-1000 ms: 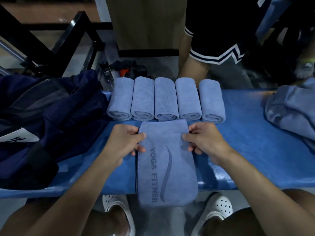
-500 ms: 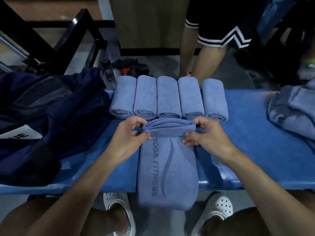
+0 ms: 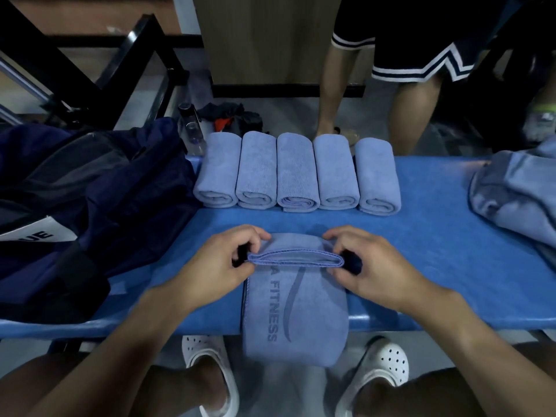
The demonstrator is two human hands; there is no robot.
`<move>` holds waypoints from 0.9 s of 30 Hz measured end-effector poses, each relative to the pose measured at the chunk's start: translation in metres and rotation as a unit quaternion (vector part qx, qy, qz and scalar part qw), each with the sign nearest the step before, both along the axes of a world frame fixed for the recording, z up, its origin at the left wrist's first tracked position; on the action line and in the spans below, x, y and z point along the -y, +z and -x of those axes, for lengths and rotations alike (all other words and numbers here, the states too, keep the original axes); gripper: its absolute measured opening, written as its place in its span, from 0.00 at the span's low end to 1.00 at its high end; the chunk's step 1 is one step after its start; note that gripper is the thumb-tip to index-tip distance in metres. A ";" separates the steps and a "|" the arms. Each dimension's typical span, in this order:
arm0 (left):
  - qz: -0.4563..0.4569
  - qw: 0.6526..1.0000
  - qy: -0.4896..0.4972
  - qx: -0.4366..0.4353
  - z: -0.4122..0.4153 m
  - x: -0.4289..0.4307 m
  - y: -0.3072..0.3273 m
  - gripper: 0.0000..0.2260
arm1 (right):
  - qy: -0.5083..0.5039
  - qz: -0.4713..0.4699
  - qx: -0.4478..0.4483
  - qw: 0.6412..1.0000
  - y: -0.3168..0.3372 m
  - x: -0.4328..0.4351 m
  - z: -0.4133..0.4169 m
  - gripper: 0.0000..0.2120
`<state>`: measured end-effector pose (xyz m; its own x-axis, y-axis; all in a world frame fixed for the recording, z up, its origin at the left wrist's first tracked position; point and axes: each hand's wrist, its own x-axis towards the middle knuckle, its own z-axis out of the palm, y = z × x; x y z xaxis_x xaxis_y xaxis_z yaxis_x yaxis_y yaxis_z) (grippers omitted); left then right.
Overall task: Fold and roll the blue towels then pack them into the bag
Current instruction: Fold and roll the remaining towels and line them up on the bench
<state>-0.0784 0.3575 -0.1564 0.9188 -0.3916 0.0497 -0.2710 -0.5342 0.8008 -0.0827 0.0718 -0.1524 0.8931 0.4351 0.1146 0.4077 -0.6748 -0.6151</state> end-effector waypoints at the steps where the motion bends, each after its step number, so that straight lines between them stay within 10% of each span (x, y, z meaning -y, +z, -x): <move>1: -0.015 1.000 -0.010 0.014 0.000 -0.001 0.000 0.19 | 0.003 0.017 0.011 1.000 0.000 0.001 0.001 0.05; 14: -0.127 0.982 -0.076 0.115 0.001 -0.012 -0.009 0.13 | 0.035 0.157 0.291 0.943 -0.012 0.002 0.010 0.12; 27: -0.187 0.965 -0.106 0.153 0.003 -0.010 -0.006 0.10 | 0.043 0.202 0.284 0.936 -0.018 0.001 0.010 0.08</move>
